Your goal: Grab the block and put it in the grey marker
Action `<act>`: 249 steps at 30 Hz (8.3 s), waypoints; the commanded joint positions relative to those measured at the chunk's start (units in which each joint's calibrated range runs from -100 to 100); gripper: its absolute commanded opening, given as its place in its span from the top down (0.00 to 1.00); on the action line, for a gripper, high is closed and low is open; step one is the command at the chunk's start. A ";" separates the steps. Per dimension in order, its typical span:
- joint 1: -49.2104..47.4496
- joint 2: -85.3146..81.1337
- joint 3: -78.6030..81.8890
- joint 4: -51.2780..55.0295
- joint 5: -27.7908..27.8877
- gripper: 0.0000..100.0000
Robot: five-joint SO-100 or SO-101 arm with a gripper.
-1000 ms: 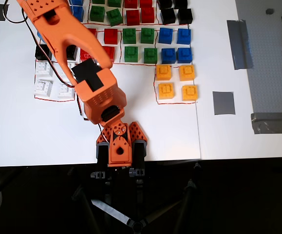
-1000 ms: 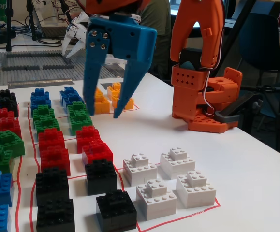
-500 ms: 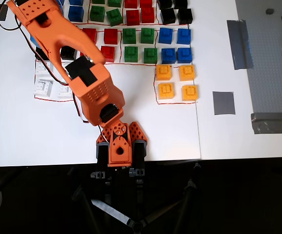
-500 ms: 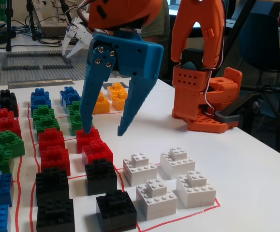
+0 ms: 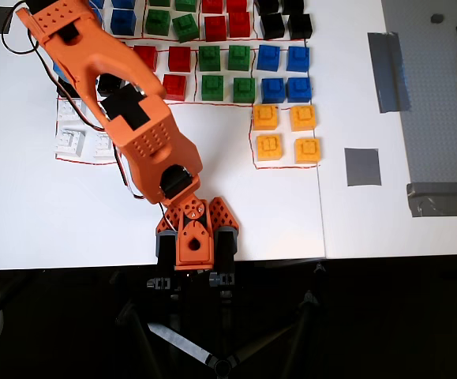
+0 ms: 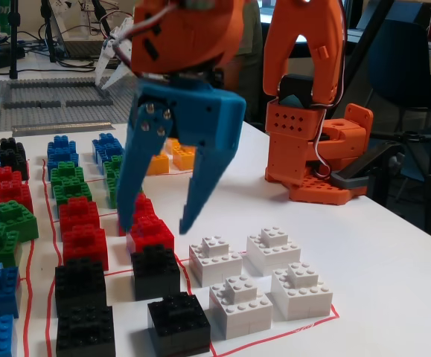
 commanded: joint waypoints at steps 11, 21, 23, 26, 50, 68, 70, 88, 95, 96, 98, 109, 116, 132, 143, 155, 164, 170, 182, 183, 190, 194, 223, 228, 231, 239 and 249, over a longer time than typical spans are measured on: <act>-0.10 -3.00 1.30 -4.65 -0.29 0.77; -0.10 -2.31 2.39 -6.93 0.20 0.75; -0.27 -2.05 2.48 -7.01 0.15 0.75; -0.60 -1.79 3.02 -7.01 0.00 0.75; -1.02 1.83 6.83 -11.42 0.20 0.75; -1.18 3.82 7.56 -14.44 1.90 0.97; -1.35 3.73 7.56 -14.44 2.59 0.97; -3.35 -11.29 -13.59 7.67 9.47 1.00; 0.48 -15.18 -19.31 18.53 17.92 1.00; 2.23 -15.78 -19.13 20.08 19.98 1.00; 6.47 -17.94 -16.95 21.55 22.61 1.00; 38.33 -25.28 -0.79 20.32 39.12 1.00; 58.72 -22.00 1.39 19.18 45.13 1.00; 91.99 -4.99 -1.25 5.06 56.75 1.00; 104.64 8.66 -10.14 -4.08 62.61 1.00; 111.21 12.63 -13.32 -6.69 67.35 1.00; 114.04 12.54 -11.41 -5.79 69.60 1.00; 115.29 12.54 -10.05 -4.97 70.82 1.00; 113.13 10.99 -7.51 -4.32 69.30 0.99; 112.79 10.90 -7.42 -4.32 69.01 0.99; 110.88 9.43 -6.69 -4.24 67.06 0.99; 110.55 8.92 -6.51 -4.24 66.57 0.96; 107.97 4.77 -10.51 -1.87 63.54 0.74; 109.05 3.13 -12.23 -1.30 64.08 0.72; 110.46 2.35 -13.32 -1.06 64.57 0.72; 113.13 -2.31 -15.68 1.23 66.62 0.70; 104.39 -15.52 -7.42 3.51 58.41 0.72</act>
